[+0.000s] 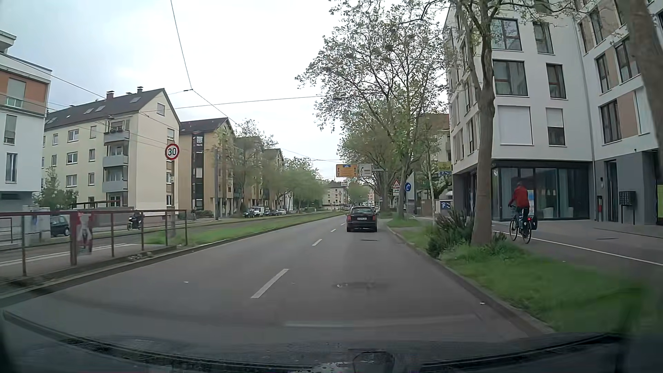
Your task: Follow the waypoints while adhering to traffic rules and regulations
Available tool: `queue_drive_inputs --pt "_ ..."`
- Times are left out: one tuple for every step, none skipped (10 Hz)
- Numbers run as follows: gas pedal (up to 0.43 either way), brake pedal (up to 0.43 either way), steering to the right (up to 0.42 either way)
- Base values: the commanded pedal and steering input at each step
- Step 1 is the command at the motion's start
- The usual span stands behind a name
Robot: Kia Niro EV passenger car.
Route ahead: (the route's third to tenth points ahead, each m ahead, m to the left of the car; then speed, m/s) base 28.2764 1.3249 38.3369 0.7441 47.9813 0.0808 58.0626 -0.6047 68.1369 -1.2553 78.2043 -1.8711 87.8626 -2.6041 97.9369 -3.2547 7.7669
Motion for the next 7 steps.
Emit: queue_drive_inputs --pt "0.067 0.0 0.011" --pt "0.067 0.0 0.011" --pt "0.067 0.0 0.011" --pt "0.067 0.0 0.011" --pt "0.067 0.0 0.011" --pt "0.067 0.0 0.011" --pt "0.067 0.0 0.011"
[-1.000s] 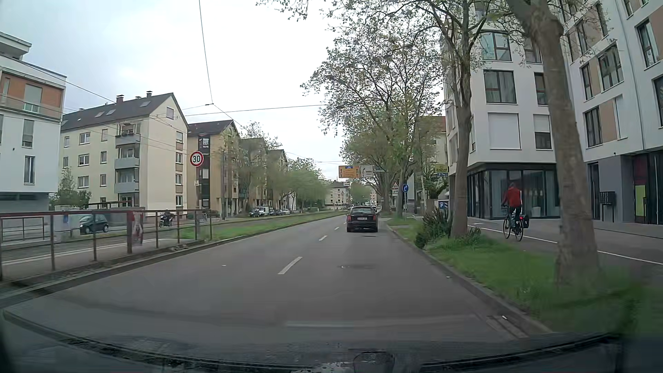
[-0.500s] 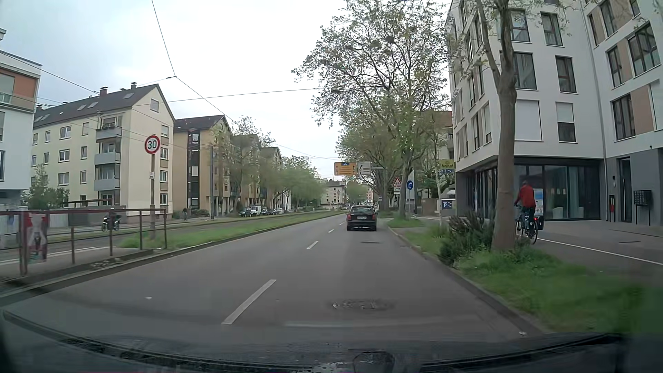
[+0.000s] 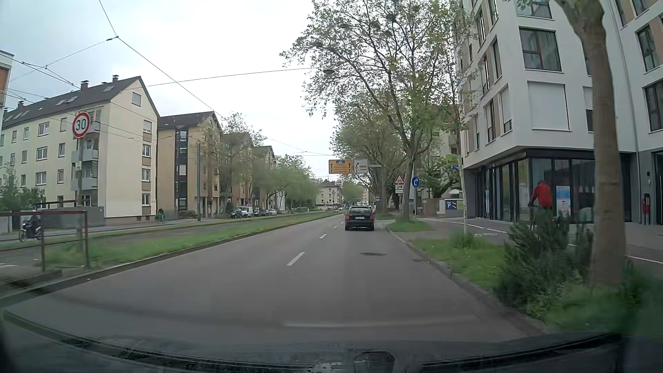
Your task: Follow the waypoints while adhering to traffic rules and regulations
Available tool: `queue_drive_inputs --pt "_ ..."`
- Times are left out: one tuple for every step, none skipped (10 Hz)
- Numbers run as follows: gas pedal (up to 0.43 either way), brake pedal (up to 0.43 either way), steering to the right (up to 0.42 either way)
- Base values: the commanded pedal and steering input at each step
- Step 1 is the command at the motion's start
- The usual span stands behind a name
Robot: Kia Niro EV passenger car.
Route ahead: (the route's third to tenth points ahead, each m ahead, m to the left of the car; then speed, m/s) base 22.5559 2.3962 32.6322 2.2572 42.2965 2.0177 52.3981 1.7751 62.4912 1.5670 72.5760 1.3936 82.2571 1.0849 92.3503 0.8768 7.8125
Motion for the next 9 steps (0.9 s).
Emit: queue_drive_inputs --pt "0.067 0.0 0.011" --pt "0.067 0.0 0.01" --pt "0.067 0.0 0.011" --pt "0.067 0.0 0.01" --pt "0.067 0.0 0.011" --pt "0.067 0.0 0.01" --pt "0.067 0.0 0.01" --pt "0.067 0.0 0.01" --pt "0.067 0.0 0.011"
